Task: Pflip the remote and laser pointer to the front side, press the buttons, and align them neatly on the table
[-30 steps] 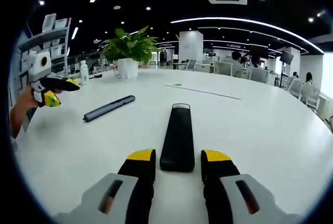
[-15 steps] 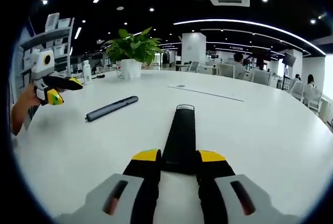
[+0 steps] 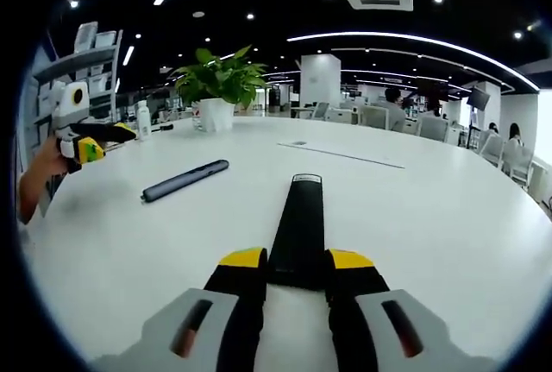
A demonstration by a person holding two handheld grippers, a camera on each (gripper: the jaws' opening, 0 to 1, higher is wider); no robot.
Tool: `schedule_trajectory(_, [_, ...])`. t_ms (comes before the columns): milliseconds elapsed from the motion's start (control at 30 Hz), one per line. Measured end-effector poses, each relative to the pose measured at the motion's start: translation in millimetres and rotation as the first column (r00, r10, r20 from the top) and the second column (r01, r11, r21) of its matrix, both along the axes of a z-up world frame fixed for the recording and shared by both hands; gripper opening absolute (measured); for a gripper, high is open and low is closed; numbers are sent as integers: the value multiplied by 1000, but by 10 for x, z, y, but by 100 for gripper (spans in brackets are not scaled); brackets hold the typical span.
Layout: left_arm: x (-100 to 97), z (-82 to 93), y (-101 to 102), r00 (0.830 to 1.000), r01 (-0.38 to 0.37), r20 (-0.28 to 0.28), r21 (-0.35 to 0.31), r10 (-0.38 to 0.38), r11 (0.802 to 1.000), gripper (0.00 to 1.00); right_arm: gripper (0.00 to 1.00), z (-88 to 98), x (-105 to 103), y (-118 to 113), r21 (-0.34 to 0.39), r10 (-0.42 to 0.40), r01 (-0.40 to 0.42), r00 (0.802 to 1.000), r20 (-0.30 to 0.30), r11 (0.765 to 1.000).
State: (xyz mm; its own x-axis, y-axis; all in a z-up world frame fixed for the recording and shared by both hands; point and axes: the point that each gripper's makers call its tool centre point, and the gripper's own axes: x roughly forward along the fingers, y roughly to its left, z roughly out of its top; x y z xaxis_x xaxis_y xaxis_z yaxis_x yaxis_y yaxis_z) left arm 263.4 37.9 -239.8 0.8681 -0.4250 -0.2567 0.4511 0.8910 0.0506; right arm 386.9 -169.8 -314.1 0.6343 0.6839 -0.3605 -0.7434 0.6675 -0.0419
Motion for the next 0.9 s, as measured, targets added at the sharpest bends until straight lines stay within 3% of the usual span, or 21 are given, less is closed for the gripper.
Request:
schedule_trajectory(367, [97, 133, 119, 1000, -3, -25, 44, 4, 999, 50, 30, 0, -15, -1, -4, 3, -3, 1000, 6, 1000])
schedule_trajectory(400, [109, 141, 83, 1000, 0, -24, 41, 1, 999, 51, 29, 9, -18, 2, -15, 15, -15, 999, 31, 1000])
schedule_trajectory(567, [155, 103, -78, 999, 36, -23, 50, -35, 998, 51, 29, 6, -24, -2, 1, 11, -11, 1000, 5, 1000])
schedule_trajectory(800, [184, -25, -142, 998, 58, -37, 33, -57, 998, 50, 29, 5, -36, 0, 2, 13, -13, 1000, -2, 1000])
schedule_trajectory(900, [204, -53, -95, 997, 44, -66, -53, -48, 998, 50, 29, 6, -45, -3, -1, 20, -20, 1000, -1, 1000])
